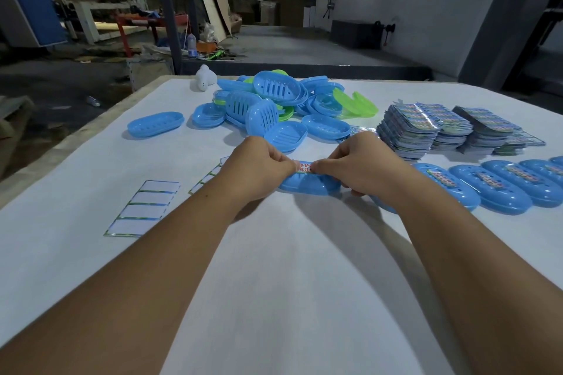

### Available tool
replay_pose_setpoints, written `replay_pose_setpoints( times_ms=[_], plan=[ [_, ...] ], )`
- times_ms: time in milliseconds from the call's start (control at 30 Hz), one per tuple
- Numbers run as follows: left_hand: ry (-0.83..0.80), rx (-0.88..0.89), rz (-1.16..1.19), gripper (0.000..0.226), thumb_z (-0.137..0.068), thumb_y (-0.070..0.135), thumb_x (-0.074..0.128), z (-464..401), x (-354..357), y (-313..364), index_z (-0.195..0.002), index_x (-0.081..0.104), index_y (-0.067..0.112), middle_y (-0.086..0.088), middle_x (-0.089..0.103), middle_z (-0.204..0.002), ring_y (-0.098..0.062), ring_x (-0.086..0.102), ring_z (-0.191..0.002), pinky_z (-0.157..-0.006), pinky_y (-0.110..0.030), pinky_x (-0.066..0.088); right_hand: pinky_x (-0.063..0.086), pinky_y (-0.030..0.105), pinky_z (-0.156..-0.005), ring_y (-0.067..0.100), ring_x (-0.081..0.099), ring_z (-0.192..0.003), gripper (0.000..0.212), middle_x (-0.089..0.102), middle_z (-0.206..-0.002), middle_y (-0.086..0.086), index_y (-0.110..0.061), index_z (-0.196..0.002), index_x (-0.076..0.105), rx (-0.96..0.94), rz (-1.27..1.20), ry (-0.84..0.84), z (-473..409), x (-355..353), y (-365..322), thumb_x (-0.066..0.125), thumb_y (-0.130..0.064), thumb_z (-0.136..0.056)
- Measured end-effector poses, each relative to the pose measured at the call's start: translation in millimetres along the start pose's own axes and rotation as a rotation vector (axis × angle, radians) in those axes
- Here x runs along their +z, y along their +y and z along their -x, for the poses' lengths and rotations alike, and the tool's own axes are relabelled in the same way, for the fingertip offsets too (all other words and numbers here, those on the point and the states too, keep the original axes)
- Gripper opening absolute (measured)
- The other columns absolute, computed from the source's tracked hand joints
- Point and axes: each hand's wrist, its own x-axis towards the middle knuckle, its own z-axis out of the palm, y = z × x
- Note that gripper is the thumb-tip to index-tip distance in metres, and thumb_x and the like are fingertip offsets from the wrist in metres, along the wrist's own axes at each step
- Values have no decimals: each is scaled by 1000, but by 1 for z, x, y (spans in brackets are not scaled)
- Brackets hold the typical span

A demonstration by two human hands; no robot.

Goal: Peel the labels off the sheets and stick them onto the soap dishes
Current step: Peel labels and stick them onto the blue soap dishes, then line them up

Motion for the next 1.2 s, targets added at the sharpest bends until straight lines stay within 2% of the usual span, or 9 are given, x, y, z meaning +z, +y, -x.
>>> replay_pose_setpoints(
  times_ms=[100, 300, 467, 600, 733, 933, 1033, 1100, 1200],
  plan=[
    [12, -6, -32, 21, -79, 38, 77, 0, 1, 0, -65, 75, 23, 6, 66, -58, -13, 57, -61, -64, -30, 47, 43, 27, -49, 17, 43, -39, 38, 50, -45, -1, -7, -67, 74, -1, 1, -1, -1, 0, 0, 83, -43, -74],
    [67, -4, -203, 21, -72, 43, 73, 1, 2, 6, -62, 70, 25, 9, 68, -66, -14, 65, -75, -69, -29, 53, 47, 30, -54, 18, 47, -41, 34, 57, -46, 0, -13, -63, 72, -35, 69, 28, -1, 3, -1, 82, -44, -74],
    [165, 35, -367, 25, -71, 50, 68, 2, 6, 11, -65, 68, 25, 7, 67, -71, -18, 64, -75, -67, -30, 51, 43, 28, -51, 20, 56, -48, 41, 63, -50, 5, -14, -52, 62, -98, 227, 110, 3, 7, -3, 75, -44, -77],
    [218, 102, -486, 30, -76, 54, 63, 0, 11, 12, -67, 66, 25, 4, 65, -72, -24, 63, -76, -62, -30, 45, 31, 28, -48, 25, 52, -53, 49, 49, -47, 3, -11, -49, 49, -119, 349, 164, 1, 13, -7, 67, -44, -80],
    [260, 170, -567, 30, -78, 58, 59, 0, 13, 10, -73, 62, 28, 6, 59, -74, -26, 59, -80, -60, -31, 37, 29, 28, -49, 28, 50, -61, 47, 47, -58, 3, -12, -60, 47, -126, 436, 177, -3, 13, -7, 64, -51, -80],
    [275, 211, -633, 31, -80, 60, 56, -1, 13, 10, -80, 60, 29, 5, 59, -78, -25, 56, -79, -61, -32, 35, 28, 28, -49, 21, 51, -59, 58, 50, -60, 0, -15, -62, 48, -65, 507, 168, -5, 6, -3, 63, -69, -77],
    [280, 218, -660, 33, -83, 62, 55, 1, 11, 10, -86, 57, 29, 6, 52, -76, -24, 54, -78, -61, -32, 35, 37, 29, -53, 23, 60, -72, 55, 61, -70, -1, -15, -69, 60, -100, 502, 154, -4, 5, -2, 64, -70, -78],
    [241, 193, -614, 29, -85, 60, 54, 3, 10, 8, -90, 53, 31, 7, 47, -76, -24, 52, -78, -64, -33, 35, 48, 34, -68, 19, 60, -85, 45, 65, -88, -4, -18, -84, 65, -192, 448, 145, -3, 4, -3, 68, -63, -81],
    [197, 148, -486, 19, -92, 50, 51, 3, 9, 6, -93, 51, 32, 9, 46, -76, -24, 53, -79, -67, -33, 37, 45, 30, -83, 14, 58, -100, 40, 64, -108, -8, -25, -114, 65, -347, 296, 86, 0, 7, -5, 71, -52, -85]
  ],
)
